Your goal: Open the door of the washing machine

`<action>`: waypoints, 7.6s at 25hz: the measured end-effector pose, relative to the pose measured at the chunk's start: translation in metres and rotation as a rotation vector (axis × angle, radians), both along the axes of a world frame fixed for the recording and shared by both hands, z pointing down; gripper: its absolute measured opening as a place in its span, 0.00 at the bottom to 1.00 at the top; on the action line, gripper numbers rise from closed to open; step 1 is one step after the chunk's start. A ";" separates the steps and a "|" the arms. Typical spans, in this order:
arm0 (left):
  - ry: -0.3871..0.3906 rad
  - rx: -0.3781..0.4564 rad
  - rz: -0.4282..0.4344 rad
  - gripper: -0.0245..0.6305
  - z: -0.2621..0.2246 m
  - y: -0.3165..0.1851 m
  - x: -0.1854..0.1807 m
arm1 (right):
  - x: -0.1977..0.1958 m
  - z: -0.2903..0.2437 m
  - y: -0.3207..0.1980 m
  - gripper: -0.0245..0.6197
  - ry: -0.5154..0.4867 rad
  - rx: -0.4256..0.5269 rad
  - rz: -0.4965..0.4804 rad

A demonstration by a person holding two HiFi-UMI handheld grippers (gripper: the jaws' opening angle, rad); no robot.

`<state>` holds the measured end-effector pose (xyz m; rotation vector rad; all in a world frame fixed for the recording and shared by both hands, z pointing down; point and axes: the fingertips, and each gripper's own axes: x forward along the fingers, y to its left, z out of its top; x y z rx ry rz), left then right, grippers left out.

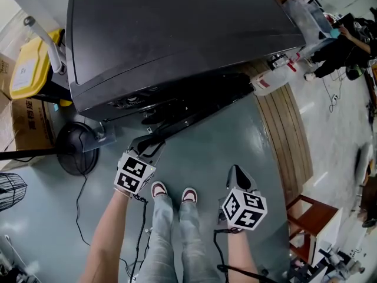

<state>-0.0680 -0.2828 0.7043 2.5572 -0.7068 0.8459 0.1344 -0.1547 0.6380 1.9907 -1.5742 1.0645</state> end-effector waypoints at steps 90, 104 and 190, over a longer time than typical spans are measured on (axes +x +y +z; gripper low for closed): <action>-0.051 -0.189 0.093 0.22 0.005 0.263 0.249 | 0.195 0.019 0.310 0.05 -0.002 -0.052 0.516; -0.088 -0.224 0.041 0.22 0.003 0.276 0.300 | 0.251 0.012 0.356 0.05 0.000 -0.038 0.641; 0.231 0.302 -0.533 0.06 -0.389 0.076 -0.045 | 0.053 -0.322 0.055 0.05 0.212 0.433 -0.013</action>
